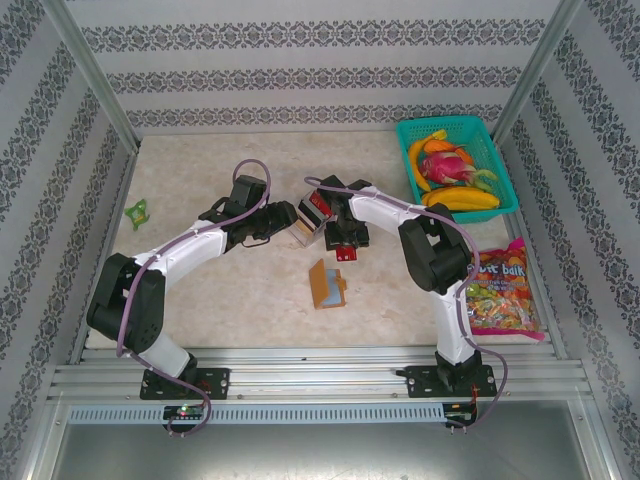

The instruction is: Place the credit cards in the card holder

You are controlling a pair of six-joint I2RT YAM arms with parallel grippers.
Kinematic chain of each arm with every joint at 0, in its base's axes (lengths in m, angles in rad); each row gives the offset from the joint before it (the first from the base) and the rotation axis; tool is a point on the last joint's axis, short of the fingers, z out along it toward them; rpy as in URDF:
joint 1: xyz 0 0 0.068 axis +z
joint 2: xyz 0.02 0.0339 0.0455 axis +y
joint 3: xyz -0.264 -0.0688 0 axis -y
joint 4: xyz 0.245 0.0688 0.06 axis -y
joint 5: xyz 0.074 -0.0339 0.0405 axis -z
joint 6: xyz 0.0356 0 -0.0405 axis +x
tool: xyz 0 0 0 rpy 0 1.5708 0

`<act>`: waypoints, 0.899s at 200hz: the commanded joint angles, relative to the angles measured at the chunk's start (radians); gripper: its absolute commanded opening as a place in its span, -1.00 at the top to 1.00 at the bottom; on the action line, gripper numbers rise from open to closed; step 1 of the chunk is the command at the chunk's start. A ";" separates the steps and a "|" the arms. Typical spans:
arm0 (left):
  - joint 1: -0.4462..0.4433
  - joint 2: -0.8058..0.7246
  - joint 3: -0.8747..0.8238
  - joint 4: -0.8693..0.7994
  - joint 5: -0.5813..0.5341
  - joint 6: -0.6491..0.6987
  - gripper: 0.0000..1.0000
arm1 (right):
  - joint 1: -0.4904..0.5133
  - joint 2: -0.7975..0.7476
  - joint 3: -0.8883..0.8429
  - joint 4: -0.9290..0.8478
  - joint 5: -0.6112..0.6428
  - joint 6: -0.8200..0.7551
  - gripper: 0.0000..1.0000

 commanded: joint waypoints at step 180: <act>0.026 -0.053 -0.040 -0.037 -0.028 0.002 -0.06 | 0.076 -0.079 0.012 0.056 -0.094 0.030 -0.04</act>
